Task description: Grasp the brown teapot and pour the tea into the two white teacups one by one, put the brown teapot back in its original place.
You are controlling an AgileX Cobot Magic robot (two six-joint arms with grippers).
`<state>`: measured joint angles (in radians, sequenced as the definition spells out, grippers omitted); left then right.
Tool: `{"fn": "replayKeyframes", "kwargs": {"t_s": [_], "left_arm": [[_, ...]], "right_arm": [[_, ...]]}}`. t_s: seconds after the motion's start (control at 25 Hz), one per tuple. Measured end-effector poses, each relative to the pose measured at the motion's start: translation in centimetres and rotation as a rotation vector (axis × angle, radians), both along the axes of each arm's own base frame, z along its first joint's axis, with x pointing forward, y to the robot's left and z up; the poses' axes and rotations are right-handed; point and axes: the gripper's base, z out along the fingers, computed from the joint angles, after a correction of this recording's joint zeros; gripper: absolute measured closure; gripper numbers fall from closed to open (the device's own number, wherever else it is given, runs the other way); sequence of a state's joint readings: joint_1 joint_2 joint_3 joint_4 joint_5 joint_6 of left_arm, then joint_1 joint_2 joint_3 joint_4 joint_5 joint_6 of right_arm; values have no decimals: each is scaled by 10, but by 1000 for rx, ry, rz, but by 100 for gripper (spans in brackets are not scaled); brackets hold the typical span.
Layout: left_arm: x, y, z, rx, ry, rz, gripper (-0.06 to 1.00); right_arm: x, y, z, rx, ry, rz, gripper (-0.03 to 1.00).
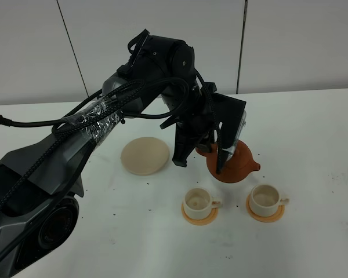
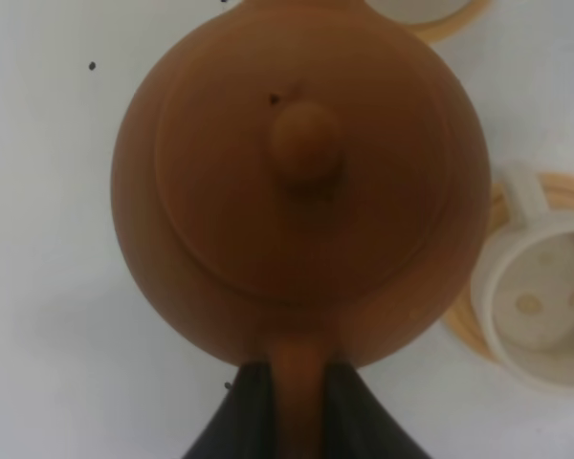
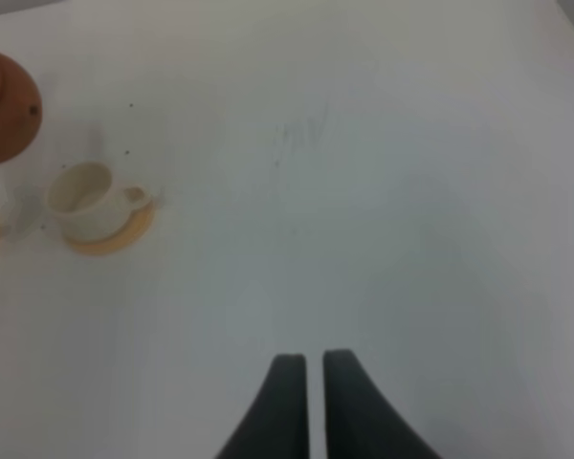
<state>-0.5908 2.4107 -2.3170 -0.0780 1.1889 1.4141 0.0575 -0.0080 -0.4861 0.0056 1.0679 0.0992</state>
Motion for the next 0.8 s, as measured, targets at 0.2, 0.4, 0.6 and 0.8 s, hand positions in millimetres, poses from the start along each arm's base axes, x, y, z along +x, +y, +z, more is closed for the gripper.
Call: {"fn": "replayKeyframes", "kwargs": {"t_s": [0.2,0.4,0.6,0.8], "left_arm": [[0,0,0,13,-11,-23,77],[-2,-3,0,23,-18,-46,77],[-7,-10,0,43,-32,-72,77],[-11,-15,0,61,-46,-89,77]], "right_arm": [[0,0,0,0,0,0,94],[0,0,0,0,0,0,94],[0,0,0,0,0,0,94],[0,0,0,0,0,0,94]]}}
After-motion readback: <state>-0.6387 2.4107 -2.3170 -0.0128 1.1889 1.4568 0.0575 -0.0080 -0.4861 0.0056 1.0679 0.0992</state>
